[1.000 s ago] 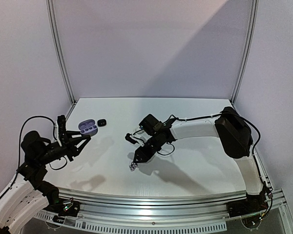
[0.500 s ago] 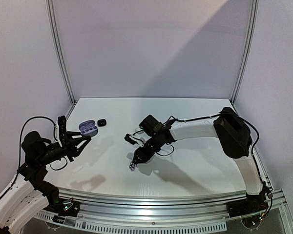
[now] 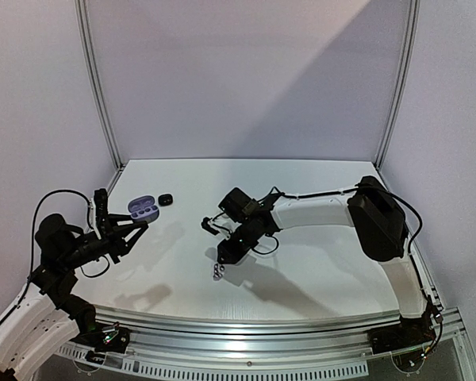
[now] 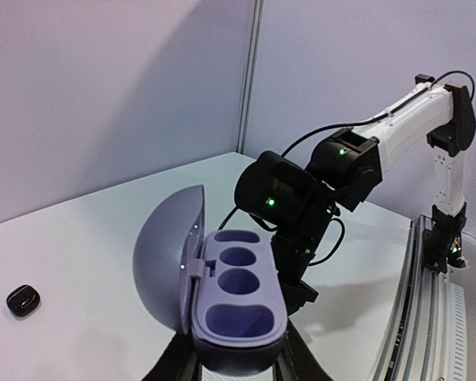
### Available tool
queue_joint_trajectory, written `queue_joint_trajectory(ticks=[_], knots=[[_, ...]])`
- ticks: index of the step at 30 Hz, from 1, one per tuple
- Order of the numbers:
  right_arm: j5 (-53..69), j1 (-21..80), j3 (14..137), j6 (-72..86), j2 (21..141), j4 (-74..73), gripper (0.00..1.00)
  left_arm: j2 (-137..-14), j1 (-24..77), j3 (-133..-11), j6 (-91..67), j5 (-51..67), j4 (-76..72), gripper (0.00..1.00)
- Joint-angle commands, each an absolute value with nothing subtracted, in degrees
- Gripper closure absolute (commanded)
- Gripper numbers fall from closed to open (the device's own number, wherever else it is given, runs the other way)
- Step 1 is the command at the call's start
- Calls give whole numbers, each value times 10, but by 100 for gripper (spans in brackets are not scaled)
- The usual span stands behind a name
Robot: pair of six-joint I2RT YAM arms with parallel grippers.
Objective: Insert the wireless bluetooth earbuds into the charging case
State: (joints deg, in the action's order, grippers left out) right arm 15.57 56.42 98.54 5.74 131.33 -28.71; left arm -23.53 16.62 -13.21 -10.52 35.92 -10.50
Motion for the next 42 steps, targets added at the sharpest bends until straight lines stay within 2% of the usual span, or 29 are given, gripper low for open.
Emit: queue_joint_trajectory(ticks=[1,13,27,42], knots=[[125,572,981,62,1303,-333,80,-235,157,-124,-98,358,-121,100],[159,582,991,58,1301,-348,78,-239,157,-123,-100,358,-124,100],[172,587,997,62,1307,-337,71,-238,157,-120,-92,373,-128,100],[201,598,1014,66,1320,-332,70,-230,157,-118,-94,371,-129,100]])
